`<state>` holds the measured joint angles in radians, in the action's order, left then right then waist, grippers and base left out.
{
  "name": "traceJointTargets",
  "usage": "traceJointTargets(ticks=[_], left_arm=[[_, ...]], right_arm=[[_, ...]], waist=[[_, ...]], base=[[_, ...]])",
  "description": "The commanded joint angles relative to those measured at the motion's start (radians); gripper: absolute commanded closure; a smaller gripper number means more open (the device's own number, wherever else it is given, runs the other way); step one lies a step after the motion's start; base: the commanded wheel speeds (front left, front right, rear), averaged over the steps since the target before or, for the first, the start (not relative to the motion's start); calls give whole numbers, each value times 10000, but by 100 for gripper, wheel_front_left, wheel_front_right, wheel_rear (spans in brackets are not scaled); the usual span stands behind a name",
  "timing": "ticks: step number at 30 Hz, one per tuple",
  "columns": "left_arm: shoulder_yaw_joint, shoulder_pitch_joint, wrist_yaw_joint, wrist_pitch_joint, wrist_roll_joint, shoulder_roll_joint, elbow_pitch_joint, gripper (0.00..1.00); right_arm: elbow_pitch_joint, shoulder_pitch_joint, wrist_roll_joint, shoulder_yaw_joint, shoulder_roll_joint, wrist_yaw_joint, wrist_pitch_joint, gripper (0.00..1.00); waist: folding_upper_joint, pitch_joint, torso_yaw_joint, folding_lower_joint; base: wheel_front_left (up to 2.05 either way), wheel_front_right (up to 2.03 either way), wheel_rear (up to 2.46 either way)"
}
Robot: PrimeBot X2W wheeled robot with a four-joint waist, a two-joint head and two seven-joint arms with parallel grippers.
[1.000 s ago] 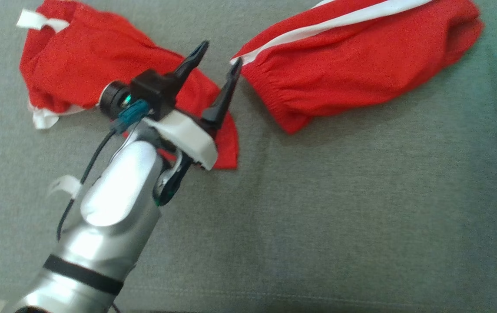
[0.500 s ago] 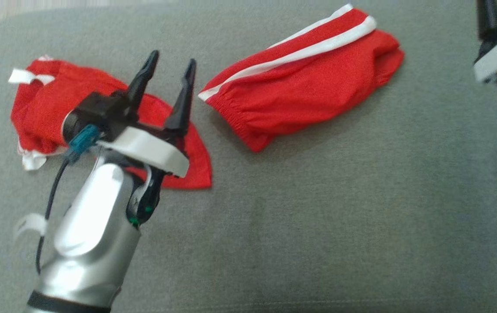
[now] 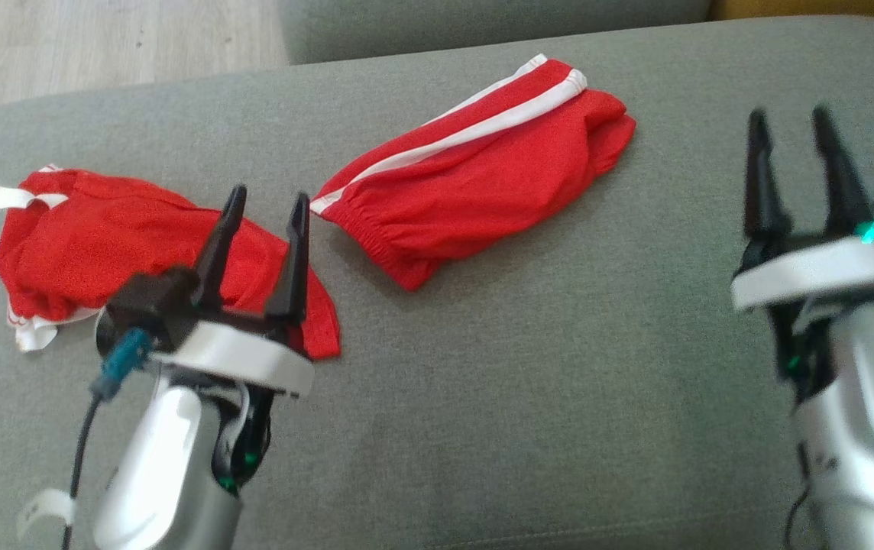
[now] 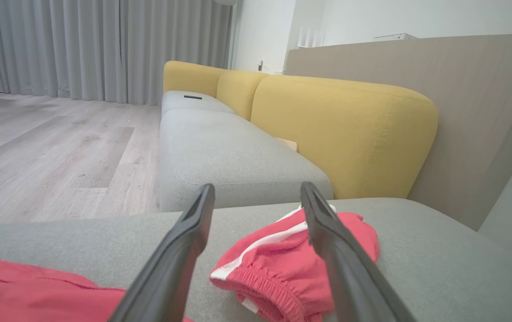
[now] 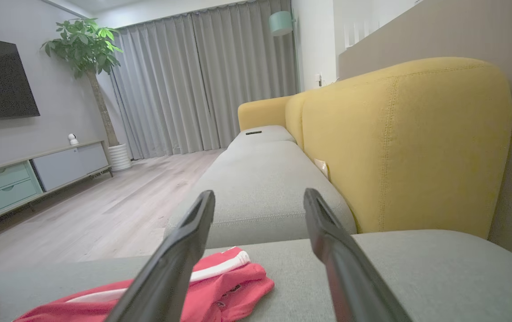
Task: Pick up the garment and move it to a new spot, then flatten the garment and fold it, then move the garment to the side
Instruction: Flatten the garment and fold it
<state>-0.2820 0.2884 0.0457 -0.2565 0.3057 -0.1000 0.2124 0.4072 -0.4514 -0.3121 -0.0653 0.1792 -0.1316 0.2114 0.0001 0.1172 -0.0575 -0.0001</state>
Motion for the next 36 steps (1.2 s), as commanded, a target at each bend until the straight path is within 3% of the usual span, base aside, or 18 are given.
traceJointTargets(ticks=[1,5,10,22,27,36], left_arm=[[448,72,97,-53,-212,-61,-456,0],[656,-485,282,-53,-593,71,-609,0],[976,-1077,365,-53,-841,278,-802,0],[1052,-776,611,-53,-1148,464,-939,0],[897,-516,695,-53,-1114,485,-864,0],[260,6,752,-53,-758,495,-782,0]], right_arm=[[-647,274,344,50,-386,9,114,0],[-1505,1449,995,271,-1003,9,98,0],[-2055,2336,1355,236,-1241,9,-52,0],[-1971,1679,1140,803,-1287,9,-733,0],[-1023,577,-285,1490,-1288,9,-1874,0],[2521,-2173,-1959,3438,-1289,9,-3436,0]], waist=[[-1,-62,-48,1],[-1,-155,-98,1],[-1,-173,-173,1],[-1,562,286,1],[-1,1154,686,1],[-1,1968,1763,1]], base=[[0,0,0],[0,0,0],[0,0,0],[0,0,0],[0,0,0],[0,0,0]])
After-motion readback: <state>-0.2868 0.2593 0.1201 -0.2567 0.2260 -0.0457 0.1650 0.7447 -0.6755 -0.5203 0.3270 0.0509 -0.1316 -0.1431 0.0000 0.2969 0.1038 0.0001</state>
